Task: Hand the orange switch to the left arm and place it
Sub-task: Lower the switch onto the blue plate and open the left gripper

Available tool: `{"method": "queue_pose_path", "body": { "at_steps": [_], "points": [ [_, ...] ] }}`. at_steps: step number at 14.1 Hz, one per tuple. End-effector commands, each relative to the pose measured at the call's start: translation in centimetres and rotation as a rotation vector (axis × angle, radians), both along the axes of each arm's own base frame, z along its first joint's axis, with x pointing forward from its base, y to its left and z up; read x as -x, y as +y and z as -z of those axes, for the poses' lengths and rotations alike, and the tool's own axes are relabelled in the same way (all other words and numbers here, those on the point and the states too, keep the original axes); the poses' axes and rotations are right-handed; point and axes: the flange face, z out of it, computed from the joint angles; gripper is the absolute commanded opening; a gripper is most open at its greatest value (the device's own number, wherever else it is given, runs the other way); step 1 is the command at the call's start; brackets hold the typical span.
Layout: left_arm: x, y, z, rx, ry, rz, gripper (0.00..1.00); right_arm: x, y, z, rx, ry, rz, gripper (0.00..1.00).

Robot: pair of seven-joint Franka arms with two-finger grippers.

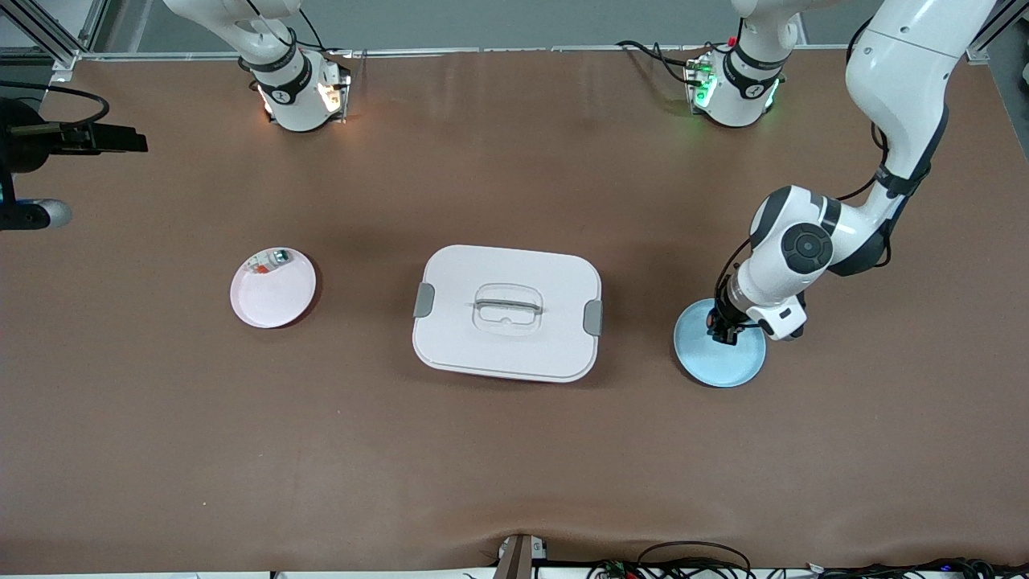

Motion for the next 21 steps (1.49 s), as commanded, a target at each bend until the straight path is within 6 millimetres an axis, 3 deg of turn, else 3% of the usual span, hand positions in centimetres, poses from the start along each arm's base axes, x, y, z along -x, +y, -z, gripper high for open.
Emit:
{"method": "queue_pose_path", "body": {
  "at_steps": [1,7,15,18,19,21],
  "points": [
    [-0.5,-0.3,1.0,-0.012,-0.017,0.027,0.06,0.0,-0.1,-0.5,-0.011,-0.023,0.003,1.0],
    [-0.7,-0.1,2.0,-0.019,-0.014,0.04,0.06,0.5,-0.1,-1.8,-0.011,-0.098,0.008,1.0],
    [-0.5,-0.1,3.1,-0.056,-0.02,0.065,0.06,0.8,-0.1,-2.2,-0.011,-0.13,0.011,1.0],
    [-0.6,0.0,3.5,-0.059,-0.018,0.059,0.06,3.3,-0.2,-2.0,-0.011,-0.197,0.023,1.0],
    [-0.5,0.0,3.5,-0.06,-0.017,0.059,0.08,4.4,-0.2,-2.0,-0.012,-0.229,0.027,1.0],
    [-0.7,0.0,3.4,-0.059,-0.02,0.06,0.3,5.7,-0.3,-1.9,-0.012,-0.272,0.033,1.0]
  ]
}}
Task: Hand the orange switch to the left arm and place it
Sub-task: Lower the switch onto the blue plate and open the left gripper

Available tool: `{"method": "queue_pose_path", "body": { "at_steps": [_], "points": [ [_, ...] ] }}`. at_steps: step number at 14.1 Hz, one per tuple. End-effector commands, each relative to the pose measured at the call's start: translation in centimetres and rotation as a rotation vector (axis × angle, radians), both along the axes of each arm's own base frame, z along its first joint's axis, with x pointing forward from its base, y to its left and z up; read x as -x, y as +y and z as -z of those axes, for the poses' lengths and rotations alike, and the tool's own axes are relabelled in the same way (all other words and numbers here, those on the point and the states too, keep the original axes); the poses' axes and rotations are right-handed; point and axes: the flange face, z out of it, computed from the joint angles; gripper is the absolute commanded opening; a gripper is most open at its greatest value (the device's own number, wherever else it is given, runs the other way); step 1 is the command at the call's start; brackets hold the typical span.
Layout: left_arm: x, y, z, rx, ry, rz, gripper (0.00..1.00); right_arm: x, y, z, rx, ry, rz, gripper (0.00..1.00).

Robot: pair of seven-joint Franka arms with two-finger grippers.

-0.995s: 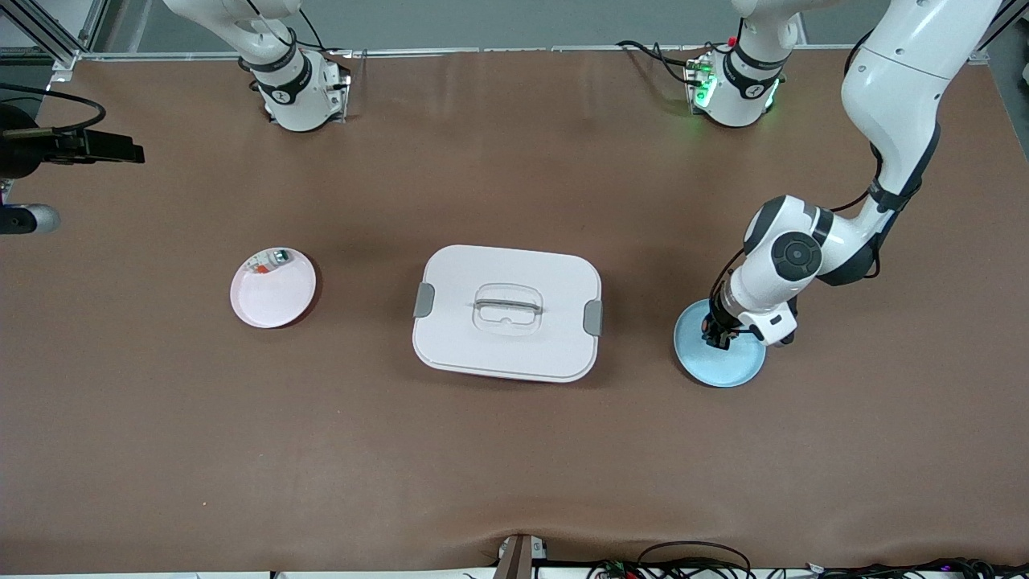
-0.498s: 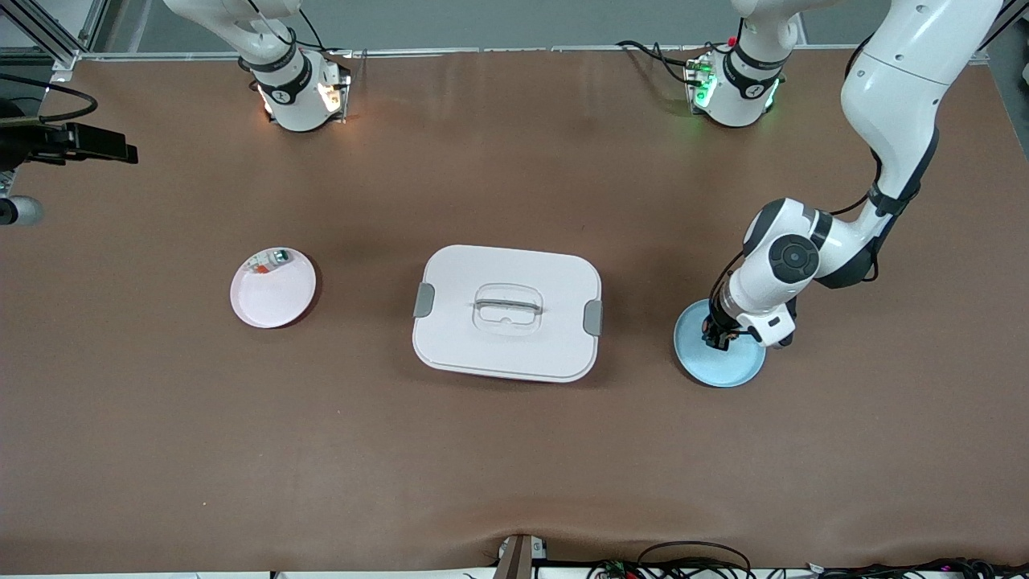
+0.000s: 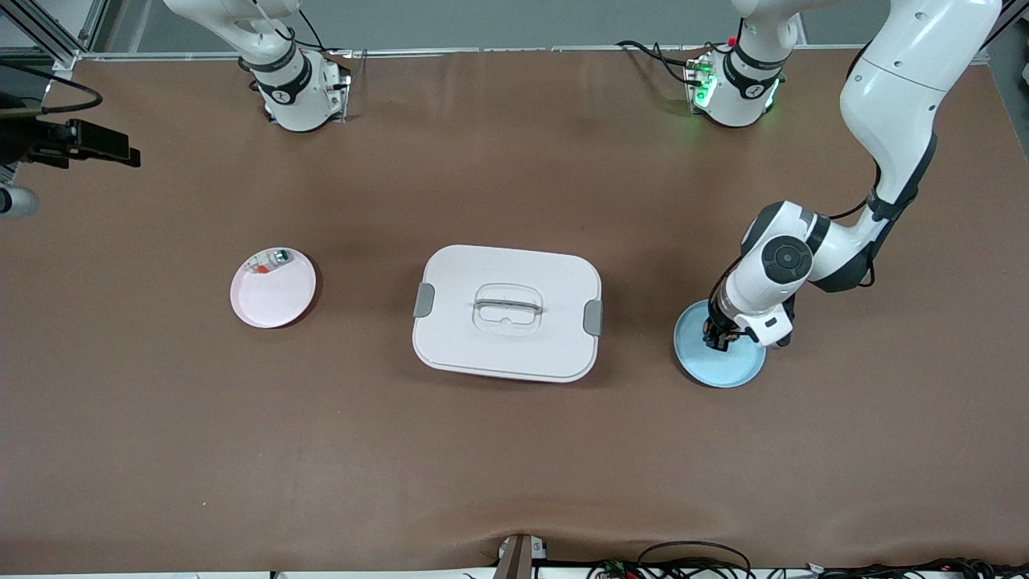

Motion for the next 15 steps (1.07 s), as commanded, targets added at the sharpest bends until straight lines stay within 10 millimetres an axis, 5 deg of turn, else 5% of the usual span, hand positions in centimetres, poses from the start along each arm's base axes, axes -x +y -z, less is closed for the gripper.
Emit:
{"method": "queue_pose_path", "body": {
  "at_steps": [1,2,15],
  "points": [
    [-0.7,0.1,0.2,-0.003,-0.02,-0.005,0.66,3.4,-0.3,-0.1,-0.005,-0.052,0.013,1.0],
    [-0.6,-0.1,0.4,-0.002,-0.017,-0.001,1.0,3.3,-0.5,-0.3,-0.006,-0.068,0.017,1.0],
    [-2.0,0.4,-1.4,-0.004,-0.054,-0.017,1.0,0.4,-1.7,-1.4,0.037,-0.263,0.032,1.0]
  ]
}}
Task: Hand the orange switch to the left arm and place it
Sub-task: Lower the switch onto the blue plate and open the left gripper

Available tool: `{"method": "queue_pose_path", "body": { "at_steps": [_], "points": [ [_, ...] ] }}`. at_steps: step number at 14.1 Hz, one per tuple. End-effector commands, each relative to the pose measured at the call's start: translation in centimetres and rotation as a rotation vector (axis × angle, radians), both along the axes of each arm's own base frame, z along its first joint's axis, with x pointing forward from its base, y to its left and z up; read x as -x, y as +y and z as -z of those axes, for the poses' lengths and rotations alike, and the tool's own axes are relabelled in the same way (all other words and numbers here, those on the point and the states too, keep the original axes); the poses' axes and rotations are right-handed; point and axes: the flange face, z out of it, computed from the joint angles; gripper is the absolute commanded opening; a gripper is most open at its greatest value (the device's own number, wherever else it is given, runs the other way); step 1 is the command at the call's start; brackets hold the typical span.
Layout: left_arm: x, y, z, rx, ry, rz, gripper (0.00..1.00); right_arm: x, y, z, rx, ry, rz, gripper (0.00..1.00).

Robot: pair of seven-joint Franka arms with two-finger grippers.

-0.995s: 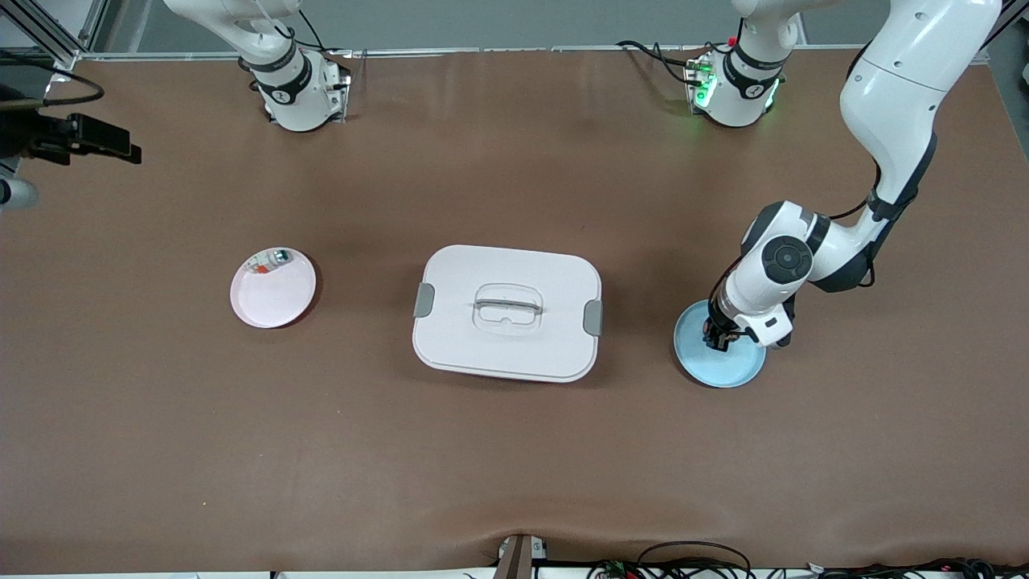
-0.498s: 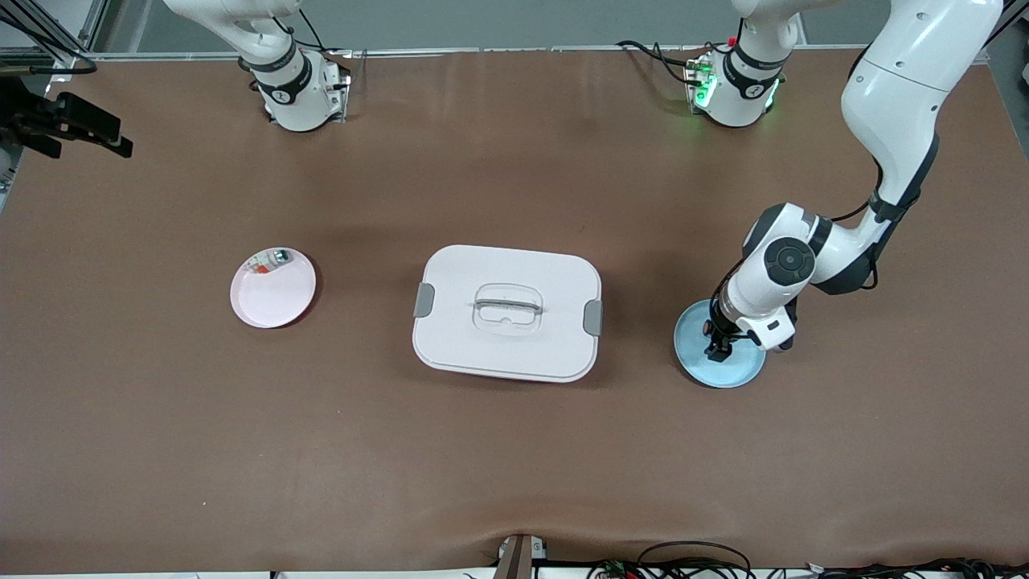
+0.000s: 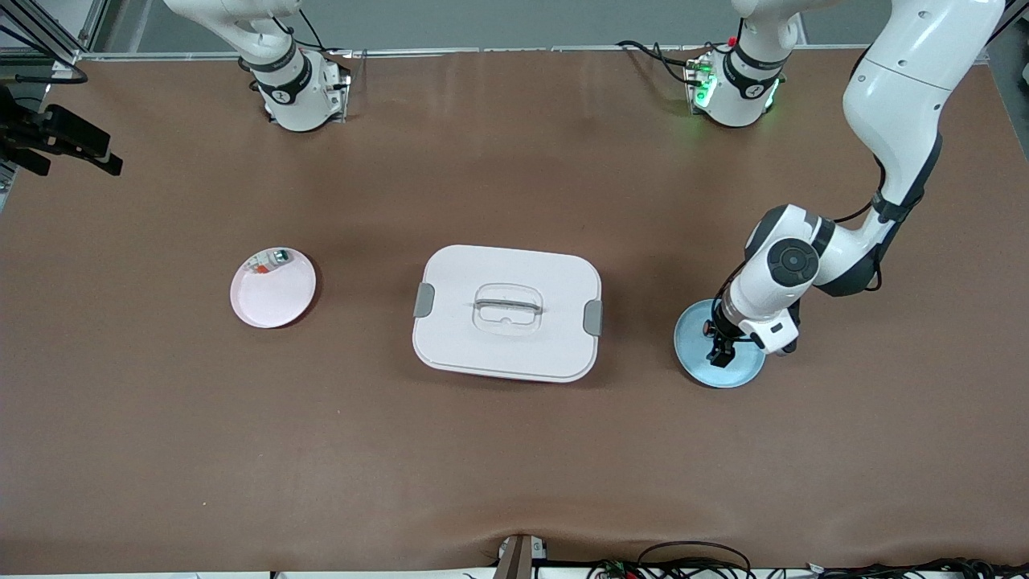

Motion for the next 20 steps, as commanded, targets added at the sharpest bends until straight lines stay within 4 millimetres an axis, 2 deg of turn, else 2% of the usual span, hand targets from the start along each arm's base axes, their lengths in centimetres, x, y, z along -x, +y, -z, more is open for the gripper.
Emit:
{"method": "queue_pose_path", "body": {
  "at_steps": [1,6,9,11,14,17,20],
  "points": [
    [-0.4,-0.3,-0.1,-0.007,-0.017,-0.001,1.0,-0.7,-0.7,0.4,0.08,-0.04,-0.003,1.0],
    [-1.1,-0.4,-1.3,-0.005,-0.021,-0.011,1.0,-1.4,-0.8,0.2,0.114,-0.084,-0.006,1.0],
    [-0.6,0.4,-1.8,0.022,0.002,0.056,1.0,-1.4,-0.6,0.2,0.101,-0.087,-0.002,1.0],
    [-0.3,1.5,-2.5,0.044,0.015,0.104,1.0,-1.3,-0.6,0.4,0.054,-0.075,0.005,1.0],
    [0.4,2.4,-3.6,0.076,0.02,0.203,1.0,-1.4,-1.0,0.6,0.043,-0.069,0.013,1.0],
    [1.3,2.9,-4.4,0.077,0.016,0.375,1.0,-1.4,-1.1,0.7,0.043,-0.061,0.009,1.0],
    [1.7,4.0,-5.4,0.081,0.002,0.514,1.0,-1.3,-2.2,0.9,0.042,-0.053,0.032,1.0]
  ]
}}
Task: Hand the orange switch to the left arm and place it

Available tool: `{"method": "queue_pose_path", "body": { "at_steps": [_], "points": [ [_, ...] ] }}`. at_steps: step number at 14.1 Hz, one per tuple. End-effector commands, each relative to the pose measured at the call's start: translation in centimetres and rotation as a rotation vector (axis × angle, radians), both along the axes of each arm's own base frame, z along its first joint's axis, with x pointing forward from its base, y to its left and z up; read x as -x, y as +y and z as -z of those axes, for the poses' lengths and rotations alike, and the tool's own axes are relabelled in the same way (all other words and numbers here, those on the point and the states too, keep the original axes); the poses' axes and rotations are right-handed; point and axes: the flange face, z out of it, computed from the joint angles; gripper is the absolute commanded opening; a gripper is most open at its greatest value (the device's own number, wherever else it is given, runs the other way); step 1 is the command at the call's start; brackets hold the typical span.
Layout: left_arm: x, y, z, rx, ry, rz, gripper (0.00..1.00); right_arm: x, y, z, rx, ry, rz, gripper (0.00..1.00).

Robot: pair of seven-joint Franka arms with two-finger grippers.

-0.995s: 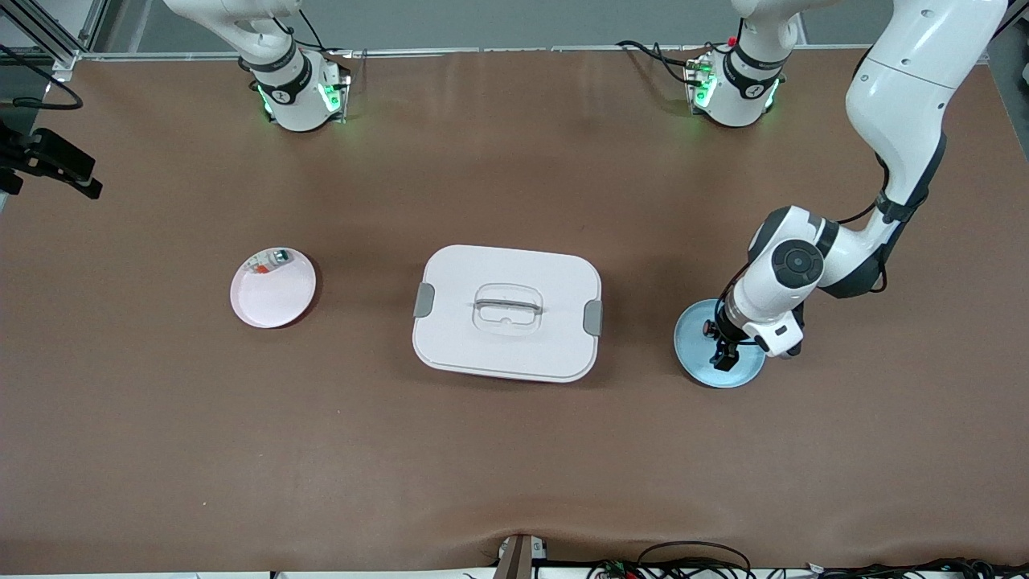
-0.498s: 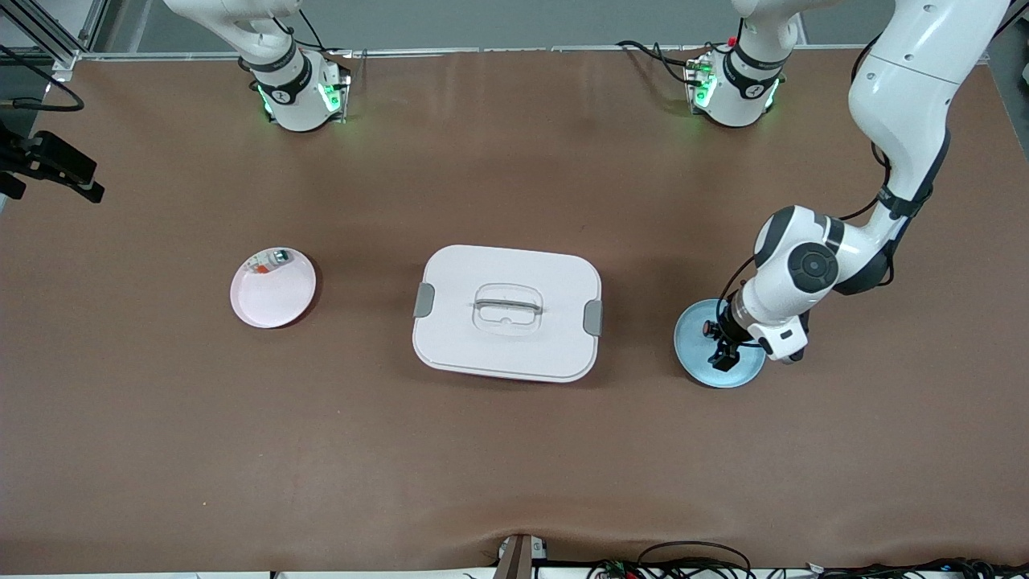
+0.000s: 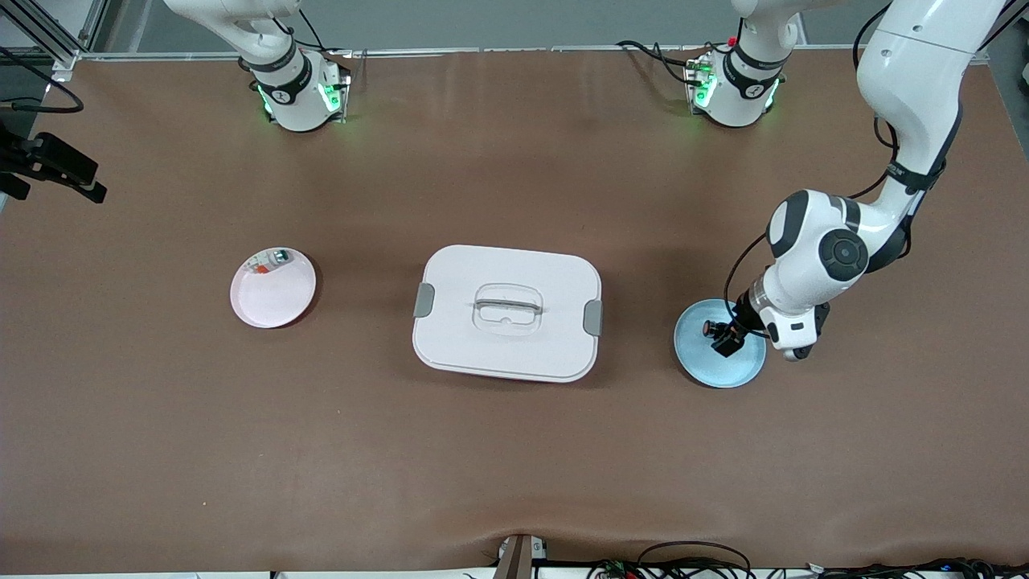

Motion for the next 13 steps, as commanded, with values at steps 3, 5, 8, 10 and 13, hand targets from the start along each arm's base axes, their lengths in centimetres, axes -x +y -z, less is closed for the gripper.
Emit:
{"method": "queue_pose_path", "body": {
  "at_steps": [3,5,8,10,13],
  "points": [
    [2.0,1.0,-2.1,-0.005,-0.031,0.261,1.0,0.4,-1.0,0.3,-0.041,0.026,0.012,1.0],
    [2.2,1.7,-2.3,-0.015,-0.051,0.422,1.0,0.5,-1.3,0.4,-0.043,0.029,0.019,1.0],
    [2.5,3.0,-2.9,-0.027,-0.082,0.65,1.0,0.5,-1.3,0.5,-0.043,0.037,0.018,1.0],
    [2.6,3.7,-3.2,-0.035,-0.097,0.755,1.0,0.5,-1.3,0.5,-0.043,0.037,0.016,1.0],
    [2.4,4.6,-5.1,-0.055,-0.106,0.862,1.0,0.5,-1.2,0.5,-0.041,0.037,0.015,1.0]
  ]
}}
